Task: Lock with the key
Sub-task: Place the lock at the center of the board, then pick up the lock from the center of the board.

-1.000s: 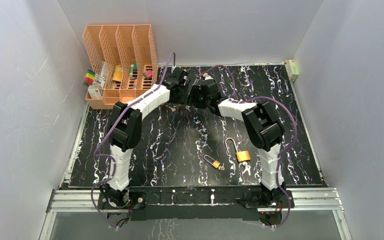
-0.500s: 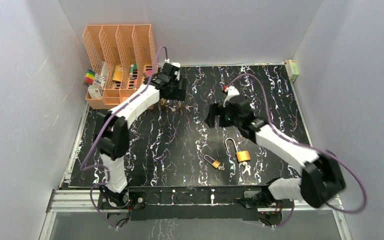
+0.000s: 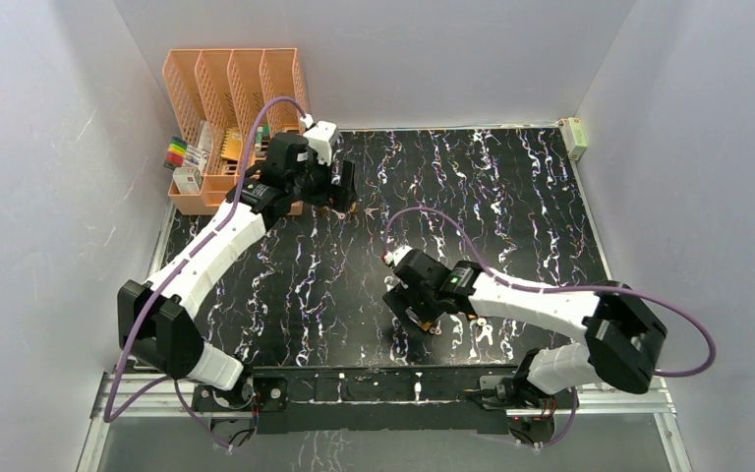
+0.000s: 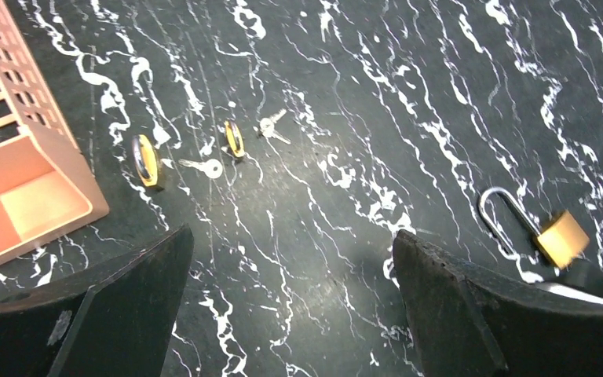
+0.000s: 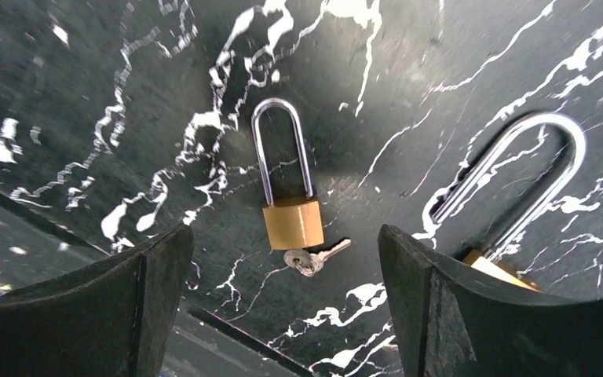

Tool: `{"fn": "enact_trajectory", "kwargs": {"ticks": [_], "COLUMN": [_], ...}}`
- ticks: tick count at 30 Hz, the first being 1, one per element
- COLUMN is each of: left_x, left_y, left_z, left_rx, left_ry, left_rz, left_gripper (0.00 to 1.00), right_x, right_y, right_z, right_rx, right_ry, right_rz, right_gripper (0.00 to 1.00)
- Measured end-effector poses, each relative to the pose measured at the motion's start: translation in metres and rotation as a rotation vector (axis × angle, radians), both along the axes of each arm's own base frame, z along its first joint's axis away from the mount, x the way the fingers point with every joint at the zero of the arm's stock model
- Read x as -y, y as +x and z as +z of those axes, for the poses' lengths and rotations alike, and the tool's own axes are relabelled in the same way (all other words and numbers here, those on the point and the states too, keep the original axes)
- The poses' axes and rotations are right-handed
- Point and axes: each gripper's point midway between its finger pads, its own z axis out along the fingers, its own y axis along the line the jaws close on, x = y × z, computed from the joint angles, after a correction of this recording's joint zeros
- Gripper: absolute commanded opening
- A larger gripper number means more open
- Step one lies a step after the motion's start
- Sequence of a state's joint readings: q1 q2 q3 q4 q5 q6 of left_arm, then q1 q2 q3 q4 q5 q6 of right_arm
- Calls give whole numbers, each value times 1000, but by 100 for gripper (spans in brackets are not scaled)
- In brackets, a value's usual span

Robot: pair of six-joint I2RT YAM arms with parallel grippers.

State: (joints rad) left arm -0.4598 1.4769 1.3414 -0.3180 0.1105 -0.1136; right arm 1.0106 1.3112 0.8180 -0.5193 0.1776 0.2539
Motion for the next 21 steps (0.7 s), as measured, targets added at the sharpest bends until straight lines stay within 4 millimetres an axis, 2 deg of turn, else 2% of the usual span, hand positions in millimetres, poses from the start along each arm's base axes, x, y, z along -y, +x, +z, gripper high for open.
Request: {"fn": "enact_trajectory", "kwargs": {"ticks": [5,11,21], "left_x": [2,4,5], "left_y": [-22,-37,-45], "left_z": [6,35,32], "left_rx": [5,67,47], "left_ry": [-31,-77,-78], "left_rz": [-81,-140,-176], "left_gripper": [98,98,98], "right_x": [10,9,9], "right_y": [-17,-21,-27], "right_z": [-23,-25,-43], "right_rx": [-59,-72,-120], "right_ry": [-122,-106,-55], "right_rz": [2,-32,-47], "right_gripper": [89,84,76]}}
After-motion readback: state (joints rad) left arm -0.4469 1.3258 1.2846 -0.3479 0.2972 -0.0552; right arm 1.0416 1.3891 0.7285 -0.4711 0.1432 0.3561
